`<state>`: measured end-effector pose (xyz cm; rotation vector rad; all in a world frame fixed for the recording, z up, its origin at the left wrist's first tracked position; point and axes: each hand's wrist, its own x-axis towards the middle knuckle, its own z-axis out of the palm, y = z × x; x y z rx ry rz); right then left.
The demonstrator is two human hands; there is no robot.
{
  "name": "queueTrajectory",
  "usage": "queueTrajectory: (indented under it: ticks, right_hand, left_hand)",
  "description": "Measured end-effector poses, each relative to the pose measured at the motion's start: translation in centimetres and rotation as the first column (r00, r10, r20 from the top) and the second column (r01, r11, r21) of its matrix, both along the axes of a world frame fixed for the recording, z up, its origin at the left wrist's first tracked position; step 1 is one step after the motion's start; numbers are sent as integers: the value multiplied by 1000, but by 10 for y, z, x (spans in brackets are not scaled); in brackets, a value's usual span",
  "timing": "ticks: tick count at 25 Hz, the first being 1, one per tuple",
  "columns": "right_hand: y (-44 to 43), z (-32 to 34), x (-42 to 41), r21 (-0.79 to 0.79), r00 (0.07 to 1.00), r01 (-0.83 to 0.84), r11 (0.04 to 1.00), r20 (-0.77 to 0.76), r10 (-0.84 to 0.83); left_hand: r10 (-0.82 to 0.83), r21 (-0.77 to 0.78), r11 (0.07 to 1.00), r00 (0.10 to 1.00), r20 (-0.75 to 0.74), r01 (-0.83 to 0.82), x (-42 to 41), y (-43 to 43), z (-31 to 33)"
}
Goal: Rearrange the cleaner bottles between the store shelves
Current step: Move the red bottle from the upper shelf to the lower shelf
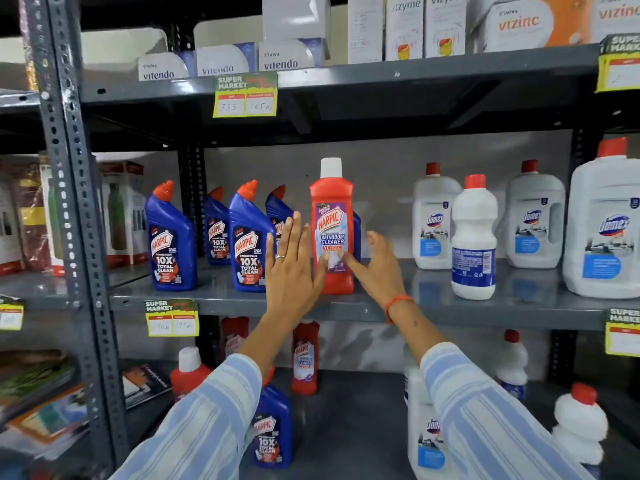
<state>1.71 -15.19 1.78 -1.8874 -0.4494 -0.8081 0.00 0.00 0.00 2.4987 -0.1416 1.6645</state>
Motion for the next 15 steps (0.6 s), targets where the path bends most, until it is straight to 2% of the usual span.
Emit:
queueTrajectory:
  ticks: [3, 6, 10, 15]
  right_hand:
    - [15, -10, 17, 132, 956, -195, 972, -197, 218]
    - [24, -14, 31, 191, 920, -219, 957, -286, 268]
    - [28, -11, 43, 228, 895, -256, 939, -312, 319]
    - [28, -17, 29, 235, 909, -274, 933, -254, 331]
  left_hand:
    - [37, -29, 999, 995, -94, -40, 0, 26, -29]
    - [80, 44, 996, 977, -198, -73, 5, 45, -64]
    - [100, 43, 995, 966, -238, -93, 12, 52, -73]
    - [84, 42, 996, 964, -251, -76, 11, 54, -72]
